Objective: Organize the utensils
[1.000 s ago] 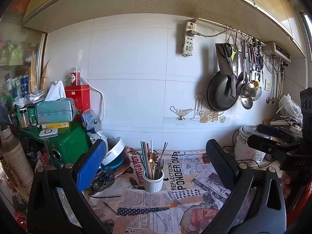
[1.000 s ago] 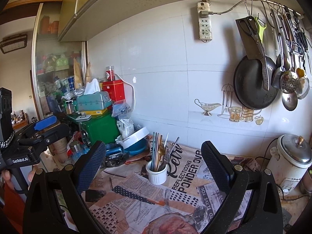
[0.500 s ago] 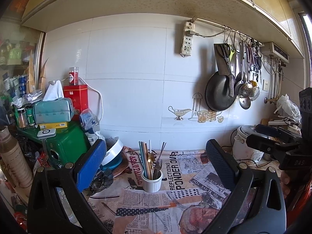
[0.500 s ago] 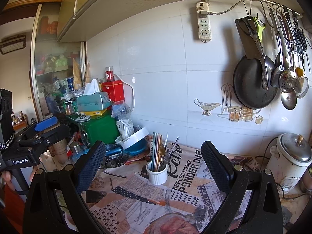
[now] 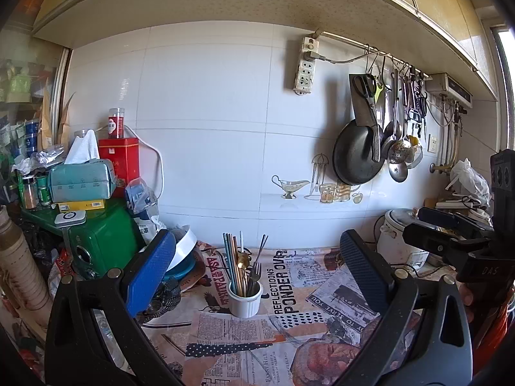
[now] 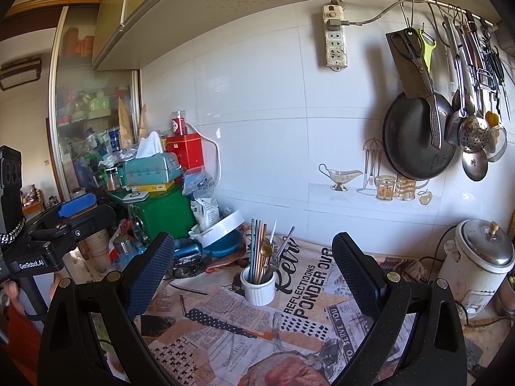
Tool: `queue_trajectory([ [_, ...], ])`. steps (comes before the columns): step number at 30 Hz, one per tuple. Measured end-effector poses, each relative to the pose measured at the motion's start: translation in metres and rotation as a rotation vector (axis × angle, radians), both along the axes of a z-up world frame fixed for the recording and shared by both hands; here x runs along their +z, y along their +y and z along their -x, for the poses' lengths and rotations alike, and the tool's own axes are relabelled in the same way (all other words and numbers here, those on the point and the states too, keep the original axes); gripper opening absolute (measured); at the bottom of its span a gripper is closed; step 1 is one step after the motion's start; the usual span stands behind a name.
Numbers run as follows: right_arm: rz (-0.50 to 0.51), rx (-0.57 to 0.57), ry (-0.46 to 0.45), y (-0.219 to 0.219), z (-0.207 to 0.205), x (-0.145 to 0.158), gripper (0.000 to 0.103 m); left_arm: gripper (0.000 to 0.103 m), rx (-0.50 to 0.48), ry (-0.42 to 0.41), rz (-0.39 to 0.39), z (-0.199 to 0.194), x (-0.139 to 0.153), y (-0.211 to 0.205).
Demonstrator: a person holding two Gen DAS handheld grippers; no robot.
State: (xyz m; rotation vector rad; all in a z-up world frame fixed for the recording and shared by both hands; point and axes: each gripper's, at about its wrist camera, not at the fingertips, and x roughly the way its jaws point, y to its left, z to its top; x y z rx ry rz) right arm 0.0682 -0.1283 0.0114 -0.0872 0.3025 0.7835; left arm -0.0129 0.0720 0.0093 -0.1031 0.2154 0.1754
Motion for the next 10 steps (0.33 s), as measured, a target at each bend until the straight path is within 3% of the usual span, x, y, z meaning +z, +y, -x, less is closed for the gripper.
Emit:
queue_trajectory([
  [10,-0.015,-0.024,0.005,-0.0028,-0.0033,-0.0006,0.098,0.102,-0.013,-0.001,-0.021,-0.0060,0.0007,0.0003],
])
